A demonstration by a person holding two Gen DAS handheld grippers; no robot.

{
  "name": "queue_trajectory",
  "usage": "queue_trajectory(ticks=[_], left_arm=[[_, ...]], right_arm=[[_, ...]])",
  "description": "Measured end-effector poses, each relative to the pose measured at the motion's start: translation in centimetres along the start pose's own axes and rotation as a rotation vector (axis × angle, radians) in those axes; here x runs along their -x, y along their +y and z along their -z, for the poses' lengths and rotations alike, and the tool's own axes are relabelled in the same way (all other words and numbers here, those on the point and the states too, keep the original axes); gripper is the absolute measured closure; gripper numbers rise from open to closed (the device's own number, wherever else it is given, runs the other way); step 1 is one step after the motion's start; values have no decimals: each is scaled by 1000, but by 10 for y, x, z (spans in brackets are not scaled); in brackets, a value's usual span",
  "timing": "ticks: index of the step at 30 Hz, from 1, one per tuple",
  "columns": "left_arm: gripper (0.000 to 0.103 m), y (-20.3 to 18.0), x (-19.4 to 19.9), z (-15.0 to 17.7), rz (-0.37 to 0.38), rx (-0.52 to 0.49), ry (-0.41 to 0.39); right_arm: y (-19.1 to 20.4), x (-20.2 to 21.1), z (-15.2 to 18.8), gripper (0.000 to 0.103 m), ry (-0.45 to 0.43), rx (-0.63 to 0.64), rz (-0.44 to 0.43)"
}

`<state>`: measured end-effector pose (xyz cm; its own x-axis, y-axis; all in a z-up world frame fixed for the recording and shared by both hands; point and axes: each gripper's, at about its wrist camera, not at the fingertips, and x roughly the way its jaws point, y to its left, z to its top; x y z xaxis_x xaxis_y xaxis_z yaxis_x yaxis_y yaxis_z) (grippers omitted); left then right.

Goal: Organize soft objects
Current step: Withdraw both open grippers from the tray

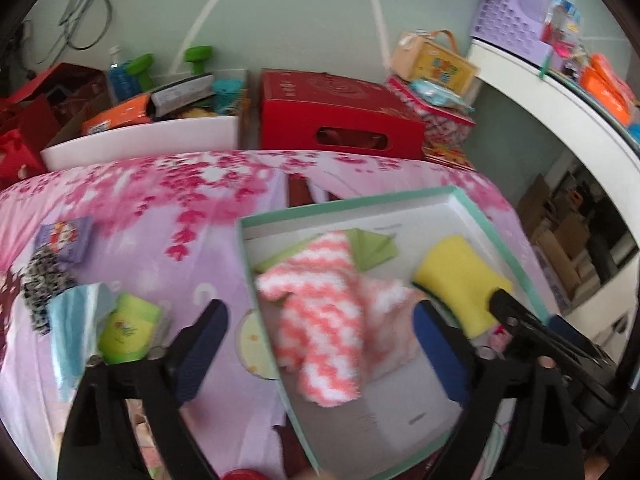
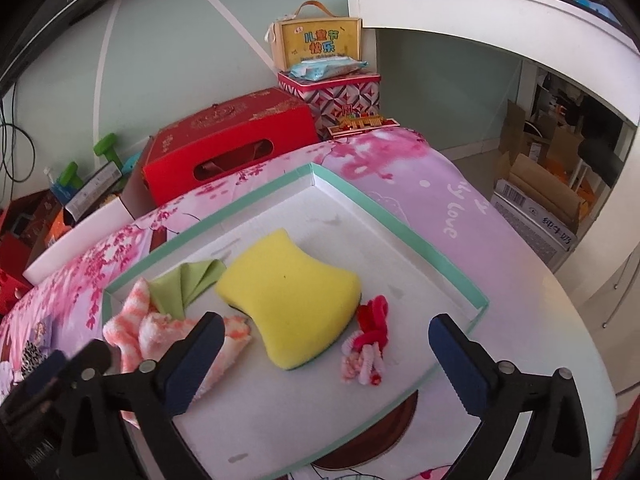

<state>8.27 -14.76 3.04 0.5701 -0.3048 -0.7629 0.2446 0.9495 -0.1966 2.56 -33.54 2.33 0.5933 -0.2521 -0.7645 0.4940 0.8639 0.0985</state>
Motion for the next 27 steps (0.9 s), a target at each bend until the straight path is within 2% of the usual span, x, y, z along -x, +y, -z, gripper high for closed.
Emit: queue_trajectory(ticks=[4,12,27], left_arm=[[7,12,-3,0,-60,33,13],[7,23,0,1,-103,47,28],[7,61,35,4,-181,111,-21]], right_arm=[[-1,2,0,0,8,-1,-1],[-1,3,1,0,48,-5,29],[30,21,10,0,59,79,19]])
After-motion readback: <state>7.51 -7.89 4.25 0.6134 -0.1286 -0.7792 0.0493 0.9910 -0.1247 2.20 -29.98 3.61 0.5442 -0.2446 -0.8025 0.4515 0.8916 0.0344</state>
